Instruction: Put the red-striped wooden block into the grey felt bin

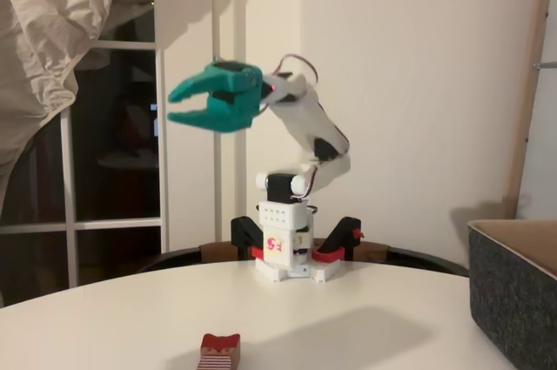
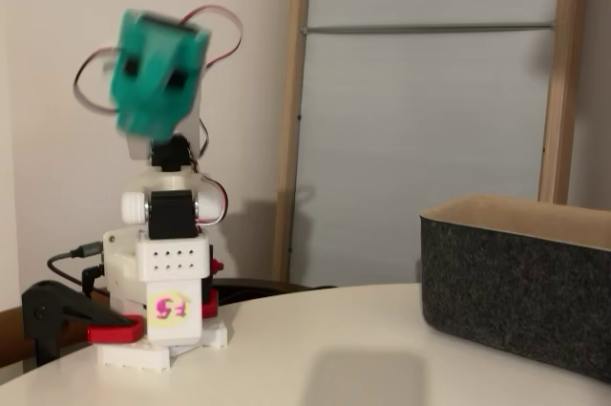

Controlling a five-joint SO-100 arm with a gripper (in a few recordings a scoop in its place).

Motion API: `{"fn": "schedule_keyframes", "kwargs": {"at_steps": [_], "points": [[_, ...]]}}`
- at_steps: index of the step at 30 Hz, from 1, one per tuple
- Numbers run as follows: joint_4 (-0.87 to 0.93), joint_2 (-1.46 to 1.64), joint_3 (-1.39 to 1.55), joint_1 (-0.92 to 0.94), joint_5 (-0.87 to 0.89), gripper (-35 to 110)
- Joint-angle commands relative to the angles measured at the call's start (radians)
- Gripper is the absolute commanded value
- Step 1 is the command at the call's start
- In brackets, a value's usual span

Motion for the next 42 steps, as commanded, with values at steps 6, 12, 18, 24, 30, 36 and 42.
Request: {"fn": "schedule_keyframes", "kwargs": {"at_steps": [6, 12, 18, 24, 30, 36, 42], "points": [[-0.025, -0.443, -0.374, -0.040, -0.199, 9], [0.058, -0.675, -0.577, -0.072, -0.443, 12], [0.425, -0.847, -0.707, -0.112, -0.864, 17], [0.824, -0.974, -0.822, -0.166, -1.129, 20], [1.023, -1.051, -0.848, -0.204, -1.155, 20], [1.046, -1.106, -0.850, -0.261, -1.172, 29], [1.042, -1.166, -0.853, -0.354, -1.275, 32]]}}
